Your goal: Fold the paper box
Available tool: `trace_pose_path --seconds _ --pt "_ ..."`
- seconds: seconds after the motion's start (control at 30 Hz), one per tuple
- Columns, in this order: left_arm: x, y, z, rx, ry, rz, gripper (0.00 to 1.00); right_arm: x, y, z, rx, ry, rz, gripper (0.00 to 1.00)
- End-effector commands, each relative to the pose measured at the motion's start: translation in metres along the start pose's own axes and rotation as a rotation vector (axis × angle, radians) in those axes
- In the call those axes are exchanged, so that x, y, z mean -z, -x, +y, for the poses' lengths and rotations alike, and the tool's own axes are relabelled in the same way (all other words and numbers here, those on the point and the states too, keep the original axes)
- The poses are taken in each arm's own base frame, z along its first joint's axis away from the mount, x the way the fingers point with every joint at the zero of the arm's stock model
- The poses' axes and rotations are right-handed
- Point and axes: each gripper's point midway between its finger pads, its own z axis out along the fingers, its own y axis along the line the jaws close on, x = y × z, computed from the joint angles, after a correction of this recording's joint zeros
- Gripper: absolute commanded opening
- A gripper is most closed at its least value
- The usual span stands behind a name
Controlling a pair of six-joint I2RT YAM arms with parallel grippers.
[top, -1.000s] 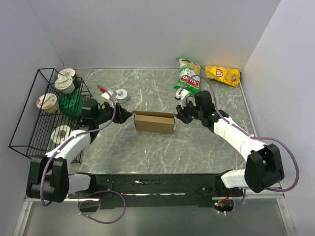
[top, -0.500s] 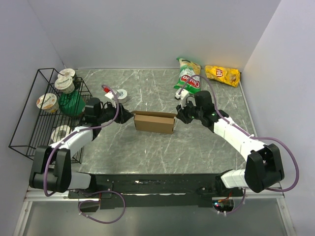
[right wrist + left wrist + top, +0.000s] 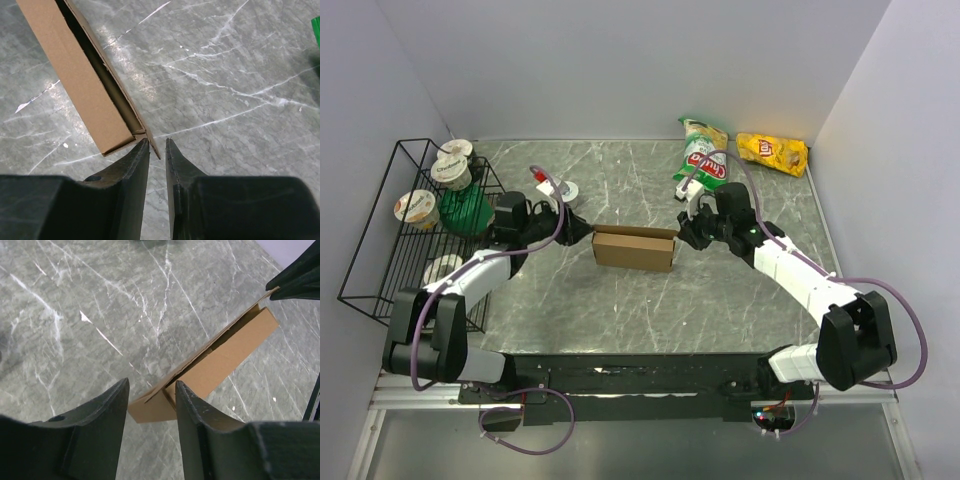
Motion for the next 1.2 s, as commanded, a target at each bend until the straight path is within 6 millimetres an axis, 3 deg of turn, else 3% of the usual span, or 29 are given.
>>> trace_pose_path --seconds 0.0,0.6,0.93,1.17 --pt "-0.006 0.022 -0.007 -0.077 -0.049 -0.039 0.47 0.003 0.021 -0.006 0.028 -0.007 -0.045 0.27" --pt "-0.012 0.015 -0.010 -0.078 -0.054 -0.009 0.21 0.014 0.035 -0.006 0.013 -0.029 -0.083 0.28" --pt "-0.013 0.013 -0.011 -0.082 -0.055 -0.001 0.19 0.015 0.044 -0.004 0.003 -0.009 -0.098 0.34" --pt "-0.014 0.015 -0.011 -0.087 -0.052 -0.002 0.19 0.011 0.043 -0.003 0.004 0.017 -0.079 0.31"
